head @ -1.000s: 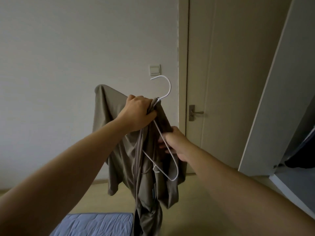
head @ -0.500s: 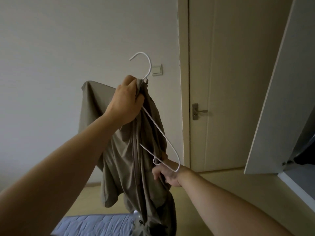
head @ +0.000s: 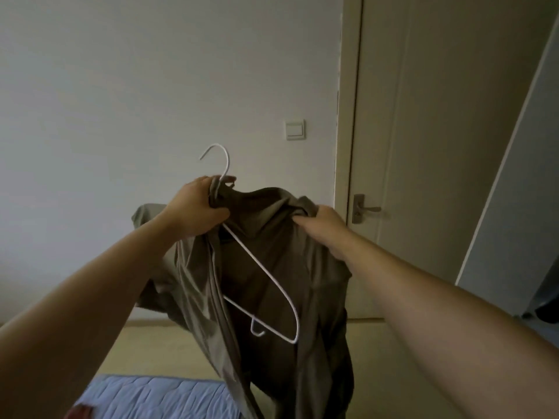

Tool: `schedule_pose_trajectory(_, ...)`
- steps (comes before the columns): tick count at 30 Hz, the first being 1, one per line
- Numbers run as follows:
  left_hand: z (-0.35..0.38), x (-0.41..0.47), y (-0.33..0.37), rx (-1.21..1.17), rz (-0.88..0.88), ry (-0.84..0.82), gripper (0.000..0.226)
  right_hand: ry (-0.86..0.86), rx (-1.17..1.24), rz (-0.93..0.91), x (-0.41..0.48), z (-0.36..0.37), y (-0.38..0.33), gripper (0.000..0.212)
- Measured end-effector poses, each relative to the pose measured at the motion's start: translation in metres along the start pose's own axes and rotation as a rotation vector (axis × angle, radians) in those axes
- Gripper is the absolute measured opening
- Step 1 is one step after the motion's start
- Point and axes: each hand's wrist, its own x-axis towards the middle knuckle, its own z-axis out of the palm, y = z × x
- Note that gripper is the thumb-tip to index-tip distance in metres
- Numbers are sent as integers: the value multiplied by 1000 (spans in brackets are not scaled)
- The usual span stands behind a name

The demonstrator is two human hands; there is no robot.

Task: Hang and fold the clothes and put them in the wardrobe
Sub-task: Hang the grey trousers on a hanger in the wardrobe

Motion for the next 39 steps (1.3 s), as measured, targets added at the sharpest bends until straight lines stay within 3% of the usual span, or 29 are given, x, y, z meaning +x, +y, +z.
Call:
schedule_pose_trajectory(4, 25, -8, 11, -188, 25, -162, 75, -41, -31, -140, 5, -1, -51, 21)
schedule_pose_trajectory(11, 59, 4, 36, -287, -49, -157, 26, -98, -28, -235, -4, 7, -62, 21)
schedule_pose_trajectory(14, 52, 6, 34, -324, -40, -108, 27, -170, 93, -143, -1, -11, -45, 54)
schedule_pose_trajectory(17, 43, 8, 31, -476, 38, -111, 33, -294, 371, -18, 2, -29, -26, 82)
schedule_pose_trajectory(19, 36, 9, 28, -533, 64, -101, 29, -261, 516, 75, 1, -35, -12, 76)
schedule_pose_trajectory(21, 29, 9, 26, -573, 93, -70, 28, -138, 411, 199, -1, -33, 4, 49)
schedule_pose_trajectory(23, 25, 11, 24, -615, 89, -28, 25, -154, 295, 308, -6, -28, 19, 27)
schedule_pose_trajectory(24, 23, 12, 23, -631, 70, -10, 25, -240, 300, 329, -9, -25, 26, 27)
schedule_pose_trajectory(26, 23, 13, 22, -652, 30, 10, 26, -413, 251, 314, -14, -16, 33, 48)
schedule_pose_trajectory(28, 22, 13, 21, -681, -1, 20, 32, -504, 112, 262, -18, -4, 37, 68)
schedule_pose_trajectory(29, 21, 12, 20, -701, -14, 20, 35, -528, 85, 240, -21, 4, 38, 68)
schedule_pose_trajectory(32, 15, 9, 19, -776, -43, 23, 42, -564, 100, 145, -27, 29, 42, 37)
schedule_pose_trajectory(36, 8, 5, 15, -862, -85, 33, 28, -497, 91, 102, -32, 38, 39, 10)
schedule_pose_trajectory(39, 4, 1, 8, -861, -121, 37, 27, -441, 252, 117, -35, 34, 28, 16)
